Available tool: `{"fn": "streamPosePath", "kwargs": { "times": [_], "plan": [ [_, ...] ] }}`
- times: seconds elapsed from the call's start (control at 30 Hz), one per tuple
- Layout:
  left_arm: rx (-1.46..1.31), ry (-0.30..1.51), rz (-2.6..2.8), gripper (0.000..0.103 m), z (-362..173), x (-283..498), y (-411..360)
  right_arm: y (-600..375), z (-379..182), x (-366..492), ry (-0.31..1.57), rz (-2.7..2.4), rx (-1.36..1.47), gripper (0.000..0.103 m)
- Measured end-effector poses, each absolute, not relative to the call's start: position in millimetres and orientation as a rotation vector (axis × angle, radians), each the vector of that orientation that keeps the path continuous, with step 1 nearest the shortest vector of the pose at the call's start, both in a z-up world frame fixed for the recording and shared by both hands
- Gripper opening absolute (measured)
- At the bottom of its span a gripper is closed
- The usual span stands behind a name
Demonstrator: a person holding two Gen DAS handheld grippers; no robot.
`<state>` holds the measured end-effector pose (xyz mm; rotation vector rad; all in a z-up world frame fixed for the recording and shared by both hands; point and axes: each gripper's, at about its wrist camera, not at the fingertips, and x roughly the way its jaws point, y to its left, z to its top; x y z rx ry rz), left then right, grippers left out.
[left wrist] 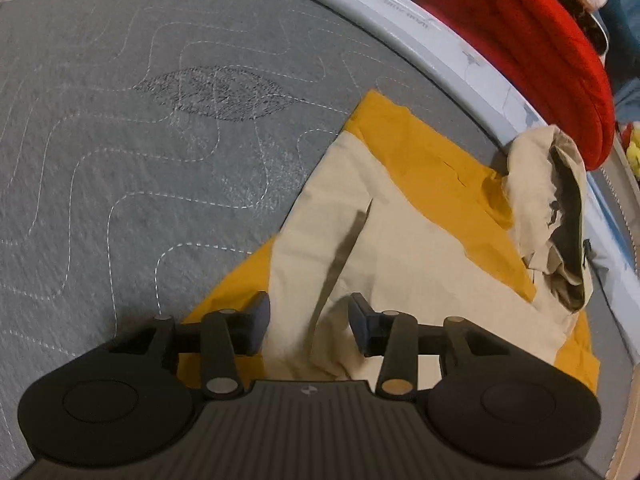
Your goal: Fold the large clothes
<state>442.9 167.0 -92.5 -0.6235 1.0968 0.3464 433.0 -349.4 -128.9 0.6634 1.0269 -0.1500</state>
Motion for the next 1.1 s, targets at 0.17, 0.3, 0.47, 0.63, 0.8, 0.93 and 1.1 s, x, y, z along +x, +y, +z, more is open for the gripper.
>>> {"fn": "streamPosePath", "kwargs": {
  "times": [0.17,0.3,0.47,0.63,0.8,0.93,1.1],
  "plan": [
    [-0.649,1.133,0.316,0.029,-102,444,163,-349,-129,434,1.03,-0.153,0.661,0.035],
    [-0.607,1.113,0.28,0.0,-96,447,157,-347,-128,435,1.028,-0.15,0.646,0.035],
    [-0.521,1.066,0.363,0.0,-78,440,154,-348,-130,436,1.032,-0.145,0.651,0.035],
    [-0.391,1.058,0.386,0.009,-73,442,144,-351,-134,437,1.044,-0.161,0.659,0.035],
    [-0.266,0.941,0.25,0.015,-52,445,117,-354,-133,439,1.037,-0.176,0.647,0.035],
    [-0.446,1.21,0.179,0.03,-105,452,121,-356,-131,439,1.032,-0.19,0.636,0.035],
    [-0.278,1.071,0.154,0.035,-75,451,98,-354,-101,433,0.908,-0.169,0.539,0.035]
  ]
}}
